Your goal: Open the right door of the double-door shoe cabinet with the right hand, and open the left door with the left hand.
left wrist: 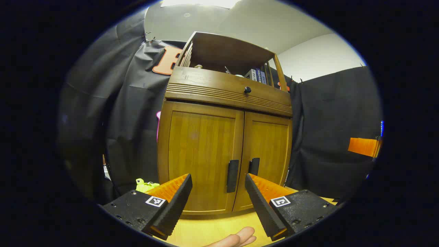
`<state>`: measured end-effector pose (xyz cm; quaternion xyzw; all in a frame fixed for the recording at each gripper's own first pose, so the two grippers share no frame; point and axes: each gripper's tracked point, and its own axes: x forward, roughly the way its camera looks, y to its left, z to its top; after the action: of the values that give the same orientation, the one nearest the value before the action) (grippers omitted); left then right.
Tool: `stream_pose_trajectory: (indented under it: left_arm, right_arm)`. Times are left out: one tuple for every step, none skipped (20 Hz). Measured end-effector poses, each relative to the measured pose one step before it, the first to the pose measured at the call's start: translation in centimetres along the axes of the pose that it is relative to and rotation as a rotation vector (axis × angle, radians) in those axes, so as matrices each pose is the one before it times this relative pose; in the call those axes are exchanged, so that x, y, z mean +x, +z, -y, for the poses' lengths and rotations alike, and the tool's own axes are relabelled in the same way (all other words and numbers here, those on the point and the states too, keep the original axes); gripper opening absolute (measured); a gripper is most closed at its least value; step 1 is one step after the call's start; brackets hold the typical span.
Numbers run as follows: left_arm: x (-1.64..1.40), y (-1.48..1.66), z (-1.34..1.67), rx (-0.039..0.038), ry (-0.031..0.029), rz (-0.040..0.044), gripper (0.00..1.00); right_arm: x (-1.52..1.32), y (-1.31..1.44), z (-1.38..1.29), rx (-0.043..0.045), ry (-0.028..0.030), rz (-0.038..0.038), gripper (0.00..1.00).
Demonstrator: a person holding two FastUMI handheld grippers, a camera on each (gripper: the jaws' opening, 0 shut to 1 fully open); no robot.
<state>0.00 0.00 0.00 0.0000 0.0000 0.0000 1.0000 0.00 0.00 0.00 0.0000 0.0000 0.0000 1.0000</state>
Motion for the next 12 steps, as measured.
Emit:
stream_pose_trajectory:
  left_arm:
    - [-0.03, 0.251, -0.395, -0.00475, 0.00554, 0.00882, 0.92]
    - [-0.135, 0.234, -0.167, -0.0021, 0.00503, 0.00879, 0.92]
    - [-0.145, -0.069, 0.126, -0.00042, 0.00328, 0.00561, 0.95]
    - [-0.07, -0.074, 0.04, -0.01225, 0.00151, 0.00272, 0.96]
    - [0.15, -0.059, 0.126, -0.00846, -0.01004, -0.00605, 0.92]
    - [0.089, 0.019, 0.246, 0.00079, -0.01392, -0.00106, 0.92]
    - [0.008, 0.067, 0.084, 0.00287, -0.01151, -0.00404, 0.92]
    - [0.018, -0.192, 0.082, -0.00292, -0.00842, -0.00901, 0.92]
    - [0.131, -0.222, -0.011, -0.00371, -0.00711, -0.01232, 0.92]
    - [0.073, -0.073, -0.037, 0.00026, -0.00252, -0.01037, 0.96]
    - [0.038, -0.021, -0.014, 0.00562, 0.00866, -0.00945, 0.92]
    - [0.004, 0.025, -0.019, 0.00987, 0.01432, -0.00881, 0.92]
  right_arm:
    - [-0.065, -0.003, -0.089, -0.00935, -0.00299, 0.00179, 0.97]
    - [-0.184, 0.122, -0.148, -0.00985, -0.0043, 0.0001, 0.98]
    - [0.091, -0.07, -0.131, -0.00753, -0.00467, 0.00017, 0.97]
    - [0.066, -0.106, -0.093, -0.01059, -0.00606, -0.00486, 0.96]
    - [0.136, -0.163, -0.019, -0.01045, -0.00955, -0.0035, 0.95]
    - [0.074, -0.152, -0.155, -0.00907, -0.0043, -0.00475, 0.98]
    - [0.136, -0.312, -0.104, -0.00504, -0.00098, -0.00817, 0.95]
    - [0.166, -0.236, -0.15, 0.00134, 0.00229, -0.01177, 0.96]
    - [0.237, -0.273, -0.1, 0.00556, 0.00489, -0.01005, 0.96]
    - [0.238, -0.175, -0.132, 0.00258, 0.00854, -0.00833, 0.96]
    - [0.225, -0.224, -0.118, -0.00021, 0.00749, -0.00462, 0.96]
    - [0.142, -0.023, 0.007, -0.00196, 0.00485, 0.00106, 0.97]
